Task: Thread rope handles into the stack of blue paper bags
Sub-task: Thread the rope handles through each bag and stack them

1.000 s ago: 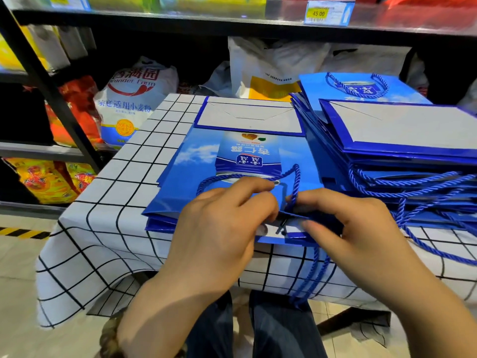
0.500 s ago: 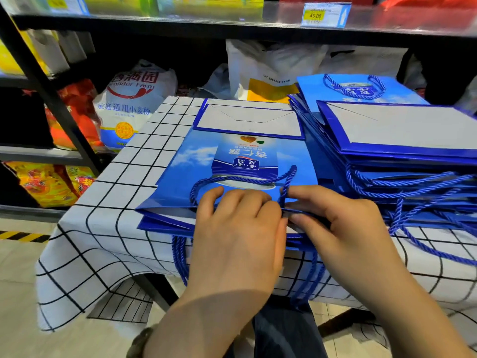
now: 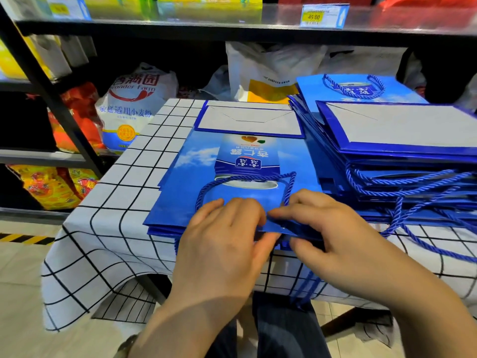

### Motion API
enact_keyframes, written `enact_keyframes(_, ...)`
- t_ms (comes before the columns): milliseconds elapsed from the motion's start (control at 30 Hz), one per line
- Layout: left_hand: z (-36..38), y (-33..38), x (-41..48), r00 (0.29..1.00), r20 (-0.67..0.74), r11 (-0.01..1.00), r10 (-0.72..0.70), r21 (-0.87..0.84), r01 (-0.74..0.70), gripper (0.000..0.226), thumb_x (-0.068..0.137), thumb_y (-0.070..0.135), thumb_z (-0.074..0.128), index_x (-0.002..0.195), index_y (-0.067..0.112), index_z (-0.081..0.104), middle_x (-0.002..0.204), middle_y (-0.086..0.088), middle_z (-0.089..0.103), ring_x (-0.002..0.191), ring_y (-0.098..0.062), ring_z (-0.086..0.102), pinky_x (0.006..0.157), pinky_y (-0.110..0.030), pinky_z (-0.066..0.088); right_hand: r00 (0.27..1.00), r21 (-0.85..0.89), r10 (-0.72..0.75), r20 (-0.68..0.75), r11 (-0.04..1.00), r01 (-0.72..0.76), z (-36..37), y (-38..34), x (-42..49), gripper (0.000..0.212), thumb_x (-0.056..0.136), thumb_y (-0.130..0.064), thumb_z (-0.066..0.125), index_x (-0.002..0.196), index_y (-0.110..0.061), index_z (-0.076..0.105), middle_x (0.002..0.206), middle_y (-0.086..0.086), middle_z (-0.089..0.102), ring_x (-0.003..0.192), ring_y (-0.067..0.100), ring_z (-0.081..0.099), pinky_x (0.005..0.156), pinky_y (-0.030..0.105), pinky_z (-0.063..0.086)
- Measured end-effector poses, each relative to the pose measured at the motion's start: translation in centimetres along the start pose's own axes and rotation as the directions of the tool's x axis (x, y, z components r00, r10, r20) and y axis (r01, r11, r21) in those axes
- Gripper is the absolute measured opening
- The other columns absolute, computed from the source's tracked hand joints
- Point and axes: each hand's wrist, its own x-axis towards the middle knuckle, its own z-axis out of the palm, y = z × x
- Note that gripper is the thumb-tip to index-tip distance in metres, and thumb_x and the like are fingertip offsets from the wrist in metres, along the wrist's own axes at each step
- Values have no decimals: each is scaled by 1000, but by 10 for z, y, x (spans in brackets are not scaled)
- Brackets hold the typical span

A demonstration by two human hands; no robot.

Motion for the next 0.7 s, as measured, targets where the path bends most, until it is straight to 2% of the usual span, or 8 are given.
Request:
enact_keyframes(67,-1,-2,0,999,46,999,9,43,-11,28,80,43,51,96,22,61,84,6,69,84,-8,53,84,-24,35,1000,-24,6,-5,1000,-6,-3,-1,3,41,81,-34,39,115,-28,62,86,-22,45,92,-3,45,79,12,36)
enact_keyframes(133,-1,-4,0,995,96,996,20,80,-28,36,80,47,48,93,21,70,90,6,71,89,-11,63,85,-25,35,999,-96,0,-32,995,-4,-2,0,7,38,82,-31,40,106,-21,68,80,-22,45,83,-1,46,75,10,35)
enact_keyframes(267,-3,-5,-1,988,153,992,12,119,-30,39,78,50,46,83,22,73,90,6,72,87,-15,69,80,-24,34,987,-208,22,-162,977,-56,-2,4,9,17,88,-16,56,93,-14,72,85,-3,64,86,18,60,76,34,51)
enact_keyframes(367,-3,-3,1,980,197,988,13,150,-44,40,73,54,45,78,23,70,82,8,71,80,-16,68,73,-25,35,979,-206,96,-179,969,-133,1,5,9,17,90,-15,54,97,-14,69,94,0,64,93,19,59,80,38,49)
enact_keyframes(500,0,6,10,965,258,960,45,256,-113,38,59,57,69,75,22,67,66,6,58,62,-20,58,52,-28,40,953,-202,22,-301,975,-87,9,-1,7,16,84,-19,61,98,-20,68,84,-5,66,76,20,65,60,41,54)
enact_keyframes(533,-1,7,13,963,262,956,60,264,-131,37,58,57,70,75,24,69,64,6,56,60,-19,57,47,-26,37,938,-172,36,-346,980,-101,11,1,6,20,84,-21,61,103,-22,66,82,-8,64,74,17,63,60,37,53)
enact_keyframes(600,-4,7,20,956,275,948,100,264,-175,36,67,59,54,72,27,71,60,8,55,56,-16,55,43,-23,27,877,-135,27,-479,985,-104,11,1,4,22,83,-24,60,105,-21,62,76,-13,55,67,9,55,58,25,47)
enact_keyframes(700,-9,2,28,946,276,939,168,248,-239,44,80,50,36,69,24,70,56,7,55,52,-17,54,41,-20,25,678,-137,-42,-734,987,-87,15,1,-1,14,84,-19,57,91,-8,63,75,-7,47,67,4,42,59,12,36)
